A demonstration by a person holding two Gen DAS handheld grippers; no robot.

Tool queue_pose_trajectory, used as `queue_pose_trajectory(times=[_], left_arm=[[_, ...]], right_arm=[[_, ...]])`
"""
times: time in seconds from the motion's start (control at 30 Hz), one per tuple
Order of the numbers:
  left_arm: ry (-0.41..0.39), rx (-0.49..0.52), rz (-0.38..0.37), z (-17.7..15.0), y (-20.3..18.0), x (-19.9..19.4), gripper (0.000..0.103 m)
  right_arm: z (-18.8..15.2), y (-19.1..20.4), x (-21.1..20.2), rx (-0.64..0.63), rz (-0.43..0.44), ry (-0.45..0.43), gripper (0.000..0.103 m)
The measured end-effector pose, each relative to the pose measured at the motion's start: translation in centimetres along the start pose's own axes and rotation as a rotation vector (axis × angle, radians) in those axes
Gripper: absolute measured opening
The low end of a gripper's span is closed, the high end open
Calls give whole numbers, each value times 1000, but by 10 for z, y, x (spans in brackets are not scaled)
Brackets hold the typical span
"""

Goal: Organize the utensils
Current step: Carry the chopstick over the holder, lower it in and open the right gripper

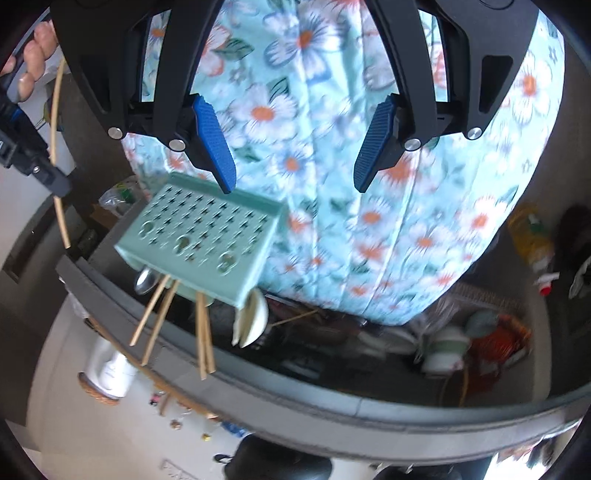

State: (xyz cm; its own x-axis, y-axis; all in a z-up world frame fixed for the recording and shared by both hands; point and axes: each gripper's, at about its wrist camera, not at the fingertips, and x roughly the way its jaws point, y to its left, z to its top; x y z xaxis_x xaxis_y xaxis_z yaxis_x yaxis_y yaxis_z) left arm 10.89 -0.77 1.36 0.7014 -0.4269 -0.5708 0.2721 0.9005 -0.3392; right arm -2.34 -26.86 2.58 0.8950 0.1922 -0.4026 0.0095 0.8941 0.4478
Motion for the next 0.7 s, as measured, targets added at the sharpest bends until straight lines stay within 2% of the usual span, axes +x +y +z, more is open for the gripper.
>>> queue_pose_trajectory(times=[0.7], left_arm=[[33,-26,43,0,14,4,62]], right_arm=[[0,5,1,-9,7,-2,7]])
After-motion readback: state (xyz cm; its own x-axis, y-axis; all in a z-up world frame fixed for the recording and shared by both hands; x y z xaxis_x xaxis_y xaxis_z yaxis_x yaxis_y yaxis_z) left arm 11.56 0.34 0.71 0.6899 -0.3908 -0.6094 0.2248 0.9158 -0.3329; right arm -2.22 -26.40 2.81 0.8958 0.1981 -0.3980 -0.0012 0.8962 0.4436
